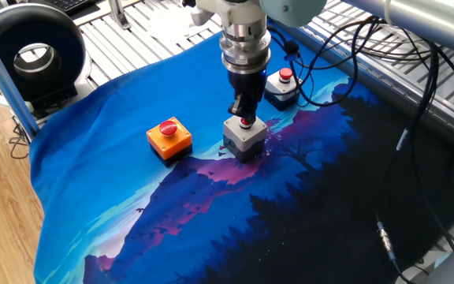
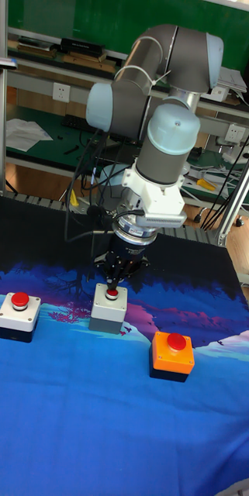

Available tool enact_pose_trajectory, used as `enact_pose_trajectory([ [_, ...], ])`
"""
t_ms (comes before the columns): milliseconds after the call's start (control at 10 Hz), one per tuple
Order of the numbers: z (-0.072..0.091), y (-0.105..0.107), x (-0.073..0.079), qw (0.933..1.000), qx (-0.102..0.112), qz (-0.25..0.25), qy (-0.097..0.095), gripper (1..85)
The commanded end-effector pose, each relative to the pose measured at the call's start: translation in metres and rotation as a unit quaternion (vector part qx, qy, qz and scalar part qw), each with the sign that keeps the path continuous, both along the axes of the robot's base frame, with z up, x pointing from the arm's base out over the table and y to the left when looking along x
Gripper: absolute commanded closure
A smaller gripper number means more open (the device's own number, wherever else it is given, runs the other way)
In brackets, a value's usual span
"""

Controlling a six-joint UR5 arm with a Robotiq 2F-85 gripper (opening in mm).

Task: Press three buttons from left to right in sequence

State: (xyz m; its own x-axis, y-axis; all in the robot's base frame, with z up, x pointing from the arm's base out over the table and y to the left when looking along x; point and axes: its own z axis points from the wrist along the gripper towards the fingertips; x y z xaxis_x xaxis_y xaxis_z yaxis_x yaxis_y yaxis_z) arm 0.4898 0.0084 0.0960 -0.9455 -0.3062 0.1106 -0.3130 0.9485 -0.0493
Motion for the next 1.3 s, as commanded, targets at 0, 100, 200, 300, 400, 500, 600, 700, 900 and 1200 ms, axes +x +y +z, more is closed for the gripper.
enact_pose_trajectory([
  [0, 0.0001, 0.0045, 0.0044, 0.9999, 0.011, -0.002, -0.003, 84.7],
  [100, -0.0015, 0.0081, 0.0078, 0.9999, 0.014, -0.002, -0.003, 84.7],
  [200, -0.0016, 0.0113, 0.0091, 0.9999, 0.015, -0.005, -0.002, 84.7],
  [300, -0.0014, 0.0119, 0.0094, 0.9999, 0.013, -0.005, -0.002, 84.7],
  [400, -0.0014, 0.0081, 0.0086, 1.0, 0.007, 0.0, -0.001, 84.7],
  [500, -0.0007, 0.0035, 0.0055, 1.0, -0.001, 0.005, 0.005, 84.7],
  [600, -0.0003, 0.0037, 0.0027, 0.9999, -0.001, 0.005, 0.01, 84.7],
  [700, -0.0003, 0.0033, 0.0022, 0.9999, -0.001, 0.005, 0.011, 84.7],
  [900, -0.0014, 0.0046, 0.0038, 0.9999, 0.0, 0.005, 0.011, 84.7],
  [1200, -0.003, 0.0067, 0.0066, 0.9998, -0.004, 0.007, 0.017, 84.7],
])
